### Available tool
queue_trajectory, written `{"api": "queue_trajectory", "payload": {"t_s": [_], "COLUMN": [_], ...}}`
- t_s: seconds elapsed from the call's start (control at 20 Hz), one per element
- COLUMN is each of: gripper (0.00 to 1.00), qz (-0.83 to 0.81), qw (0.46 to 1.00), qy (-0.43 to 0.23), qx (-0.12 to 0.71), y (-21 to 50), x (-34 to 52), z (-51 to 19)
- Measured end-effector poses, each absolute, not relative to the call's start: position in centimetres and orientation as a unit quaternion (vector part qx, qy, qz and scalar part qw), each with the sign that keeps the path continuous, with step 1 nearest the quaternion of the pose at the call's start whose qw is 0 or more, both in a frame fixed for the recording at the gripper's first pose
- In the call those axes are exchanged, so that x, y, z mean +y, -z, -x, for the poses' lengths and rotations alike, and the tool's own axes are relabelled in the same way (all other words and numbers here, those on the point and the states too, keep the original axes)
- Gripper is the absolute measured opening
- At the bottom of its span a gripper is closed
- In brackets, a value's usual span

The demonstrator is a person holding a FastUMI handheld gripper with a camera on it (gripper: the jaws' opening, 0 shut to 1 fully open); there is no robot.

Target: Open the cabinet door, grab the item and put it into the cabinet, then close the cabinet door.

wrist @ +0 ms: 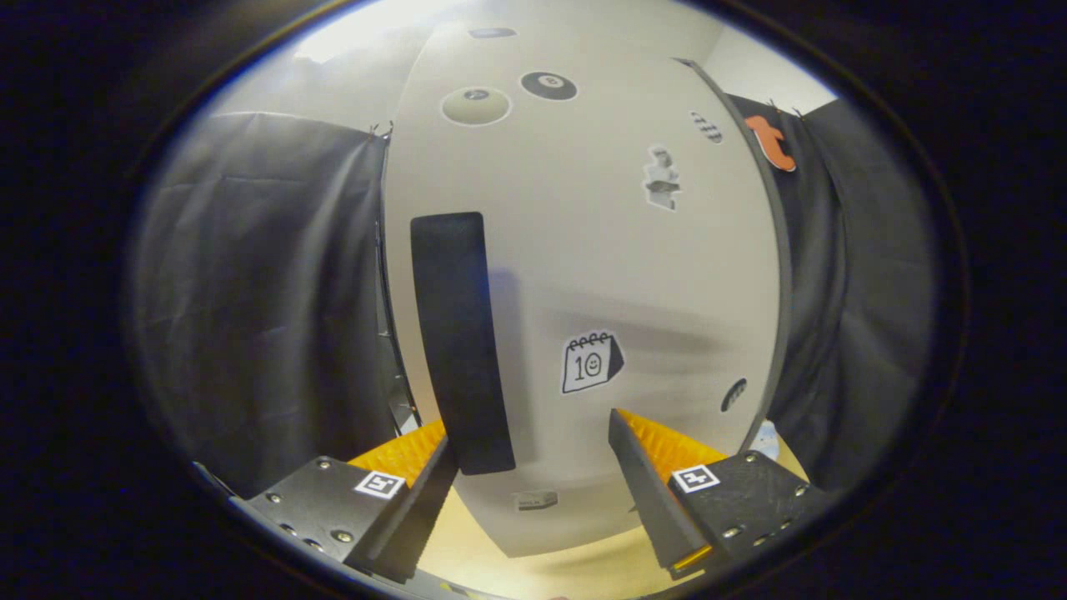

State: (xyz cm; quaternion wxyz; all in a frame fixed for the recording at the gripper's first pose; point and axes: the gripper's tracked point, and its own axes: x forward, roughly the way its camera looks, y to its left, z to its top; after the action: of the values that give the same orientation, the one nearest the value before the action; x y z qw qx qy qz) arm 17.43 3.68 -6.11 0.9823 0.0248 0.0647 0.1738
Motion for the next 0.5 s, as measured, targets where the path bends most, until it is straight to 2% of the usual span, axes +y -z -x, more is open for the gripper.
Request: {"api": "queue_trajectory", "payload": {"t_s": [0.25, 0.5], "gripper": [1.0, 1.0], "qz": [-0.018, -0.008], "qw": [0.984, 0.991], "qy": [-0.171, -0.127], "qx": [0.055, 0.036], "y": [6.2, 6.1], "x": [6.5, 7.7], "z": [-21.6, -25.2]}}
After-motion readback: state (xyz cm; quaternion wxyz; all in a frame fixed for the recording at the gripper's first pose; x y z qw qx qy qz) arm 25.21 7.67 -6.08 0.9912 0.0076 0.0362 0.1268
